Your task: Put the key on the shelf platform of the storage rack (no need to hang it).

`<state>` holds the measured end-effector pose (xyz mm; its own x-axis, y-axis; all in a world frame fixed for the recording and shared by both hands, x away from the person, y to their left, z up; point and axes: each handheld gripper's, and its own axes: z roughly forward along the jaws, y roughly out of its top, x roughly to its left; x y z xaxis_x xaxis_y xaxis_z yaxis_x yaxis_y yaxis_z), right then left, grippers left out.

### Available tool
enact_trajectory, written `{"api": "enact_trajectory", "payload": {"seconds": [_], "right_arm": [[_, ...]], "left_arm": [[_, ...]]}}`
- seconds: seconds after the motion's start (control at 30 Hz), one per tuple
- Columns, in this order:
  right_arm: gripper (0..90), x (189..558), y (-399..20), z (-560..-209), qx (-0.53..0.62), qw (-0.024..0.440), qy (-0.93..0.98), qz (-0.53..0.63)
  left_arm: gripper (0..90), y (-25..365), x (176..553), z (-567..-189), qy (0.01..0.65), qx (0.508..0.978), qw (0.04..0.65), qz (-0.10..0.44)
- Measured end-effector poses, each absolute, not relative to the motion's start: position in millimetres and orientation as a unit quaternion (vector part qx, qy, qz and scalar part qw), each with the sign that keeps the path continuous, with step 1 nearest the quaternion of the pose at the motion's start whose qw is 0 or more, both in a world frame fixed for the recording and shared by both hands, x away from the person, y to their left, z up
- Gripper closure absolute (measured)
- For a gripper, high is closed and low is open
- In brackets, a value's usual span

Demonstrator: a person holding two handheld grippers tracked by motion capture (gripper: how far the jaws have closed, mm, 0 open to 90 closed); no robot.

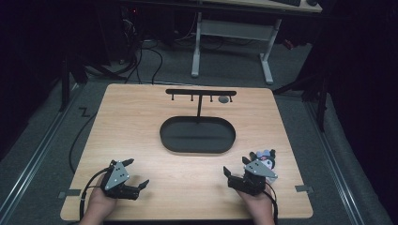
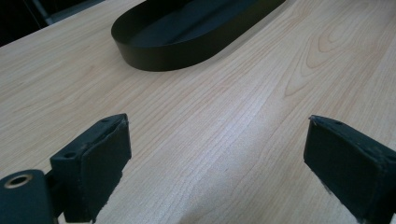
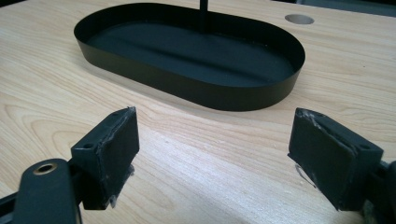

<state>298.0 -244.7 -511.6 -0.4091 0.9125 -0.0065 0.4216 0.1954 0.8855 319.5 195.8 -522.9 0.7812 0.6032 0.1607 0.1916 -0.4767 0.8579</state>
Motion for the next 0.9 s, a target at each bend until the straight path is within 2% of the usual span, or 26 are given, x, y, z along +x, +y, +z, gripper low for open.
{"api": "enact_trajectory", "payload": {"seconds": [0.2, 0.9], "right_arm": [[15.3, 296.7, -243.0, -513.4, 0.453, 0.294, 0.720, 0.435], [15.8, 304.1, -239.1, -511.5, 0.461, 0.269, 0.728, 0.431]], "left_arm": [[8.0, 195.2, 321.0, -523.4, 0.243, 0.828, 0.452, 0.226], [7.3, 205.2, 310.8, -523.1, 0.248, 0.829, 0.443, 0.234]]}}
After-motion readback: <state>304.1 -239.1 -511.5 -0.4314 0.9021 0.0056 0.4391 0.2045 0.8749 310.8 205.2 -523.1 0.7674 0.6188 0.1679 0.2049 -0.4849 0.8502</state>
